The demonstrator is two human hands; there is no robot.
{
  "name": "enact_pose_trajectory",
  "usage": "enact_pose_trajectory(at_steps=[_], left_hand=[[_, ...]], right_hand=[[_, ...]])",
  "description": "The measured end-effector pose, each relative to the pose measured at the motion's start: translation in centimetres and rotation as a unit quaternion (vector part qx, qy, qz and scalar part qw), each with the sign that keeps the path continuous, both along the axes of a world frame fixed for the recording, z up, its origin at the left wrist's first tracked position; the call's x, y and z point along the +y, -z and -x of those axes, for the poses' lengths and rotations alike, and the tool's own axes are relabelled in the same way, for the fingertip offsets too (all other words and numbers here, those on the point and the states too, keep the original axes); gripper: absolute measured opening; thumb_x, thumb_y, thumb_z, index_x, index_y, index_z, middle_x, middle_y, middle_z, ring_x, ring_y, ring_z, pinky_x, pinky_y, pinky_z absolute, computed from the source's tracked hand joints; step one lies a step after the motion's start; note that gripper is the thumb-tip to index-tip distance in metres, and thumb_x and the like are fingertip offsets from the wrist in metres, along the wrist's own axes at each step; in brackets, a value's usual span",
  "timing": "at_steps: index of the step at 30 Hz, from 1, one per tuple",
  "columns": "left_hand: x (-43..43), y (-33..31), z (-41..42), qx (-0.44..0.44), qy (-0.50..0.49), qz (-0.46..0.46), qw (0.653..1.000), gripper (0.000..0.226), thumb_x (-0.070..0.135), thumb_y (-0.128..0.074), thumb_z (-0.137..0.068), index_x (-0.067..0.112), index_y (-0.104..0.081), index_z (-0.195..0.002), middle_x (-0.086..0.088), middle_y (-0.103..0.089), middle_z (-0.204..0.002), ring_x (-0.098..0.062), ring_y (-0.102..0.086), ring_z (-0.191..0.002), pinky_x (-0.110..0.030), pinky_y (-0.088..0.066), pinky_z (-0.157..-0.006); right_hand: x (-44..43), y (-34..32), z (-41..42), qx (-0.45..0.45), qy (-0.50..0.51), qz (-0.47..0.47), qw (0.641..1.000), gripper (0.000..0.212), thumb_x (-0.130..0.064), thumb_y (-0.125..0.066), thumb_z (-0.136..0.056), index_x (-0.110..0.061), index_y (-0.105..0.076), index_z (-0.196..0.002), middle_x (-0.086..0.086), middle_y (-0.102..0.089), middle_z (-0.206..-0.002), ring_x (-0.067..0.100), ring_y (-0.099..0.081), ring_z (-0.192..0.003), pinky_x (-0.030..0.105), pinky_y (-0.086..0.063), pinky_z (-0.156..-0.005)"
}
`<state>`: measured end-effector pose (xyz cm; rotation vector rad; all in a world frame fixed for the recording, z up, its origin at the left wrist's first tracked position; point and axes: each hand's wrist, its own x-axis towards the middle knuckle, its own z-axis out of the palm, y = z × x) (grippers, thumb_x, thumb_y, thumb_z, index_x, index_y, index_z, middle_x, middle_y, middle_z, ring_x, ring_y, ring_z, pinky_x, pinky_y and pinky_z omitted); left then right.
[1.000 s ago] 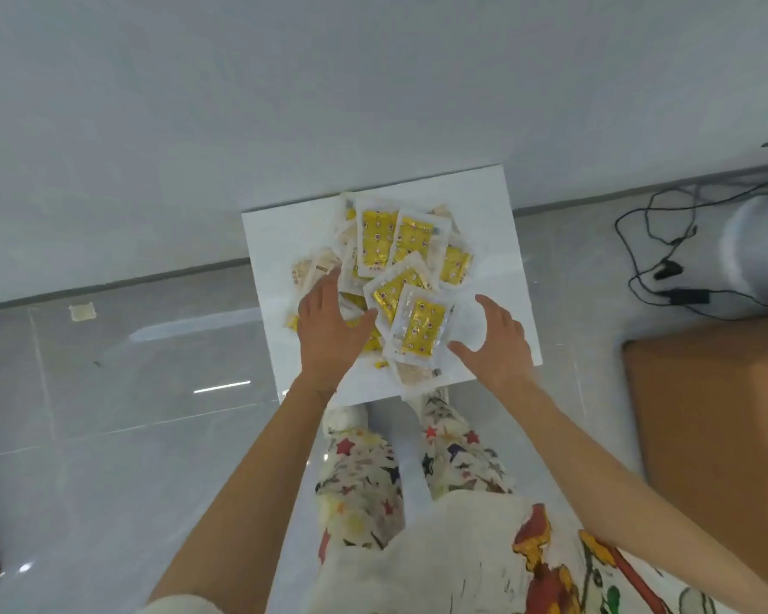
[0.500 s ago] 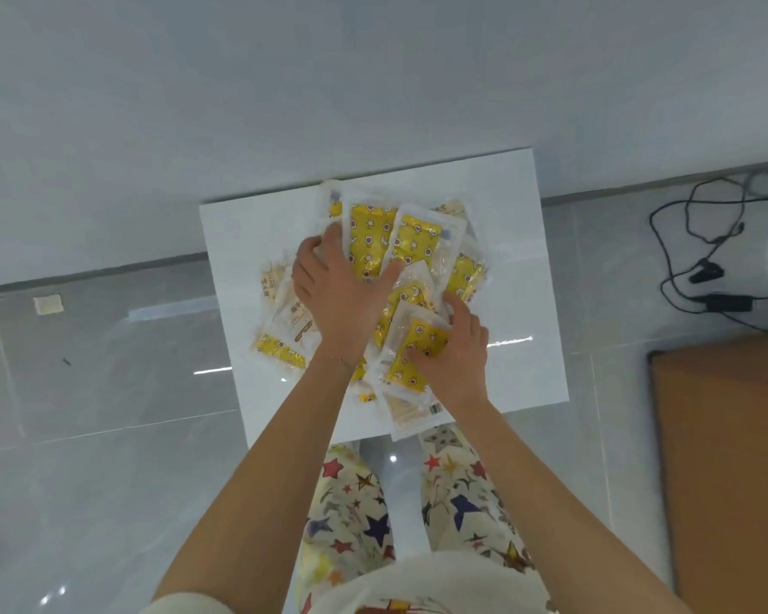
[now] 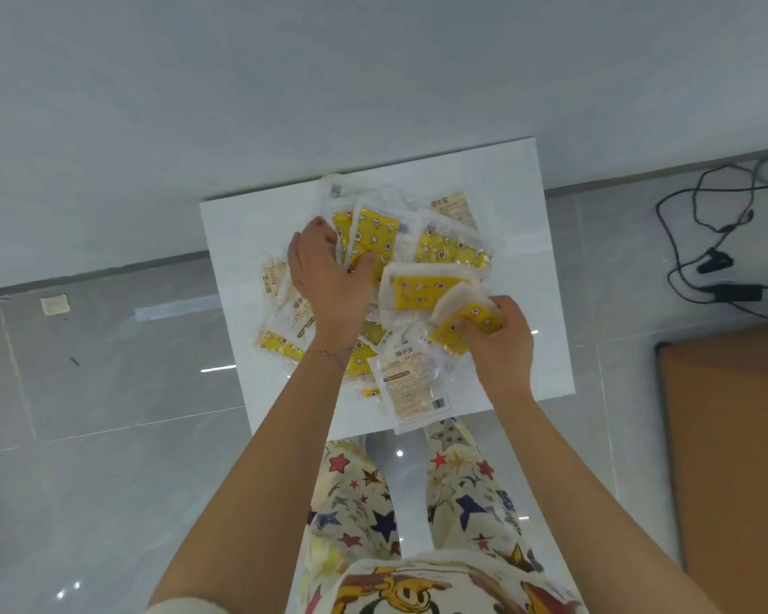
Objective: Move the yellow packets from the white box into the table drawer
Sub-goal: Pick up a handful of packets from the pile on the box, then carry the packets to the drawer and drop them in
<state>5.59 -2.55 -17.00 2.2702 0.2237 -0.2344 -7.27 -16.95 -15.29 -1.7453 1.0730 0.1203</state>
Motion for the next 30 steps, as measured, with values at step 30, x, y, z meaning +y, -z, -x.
enact_pose_trajectory(at_steps=[30], left_hand=[[18.6, -12.6, 7.7, 0.02, -0.342, 0.229, 0.911, 0.043, 0.007, -0.066, -0.088, 0.022, -0.038, -0.116, 0.003, -0.065, -0.098, -0.003, -0.069, -0.079, -0.019, -0.055, -0.066]], right_hand=[[13.3, -10.3, -8.3, -0.032, -0.188, -0.176, 0.966, 0.053, -0.019, -0.074, -0.083, -0.031, -0.043, -0.124, -0.004, -0.062, -0.11, 0.006, -0.067, -0.084, 0.024, -0.054, -0.055]])
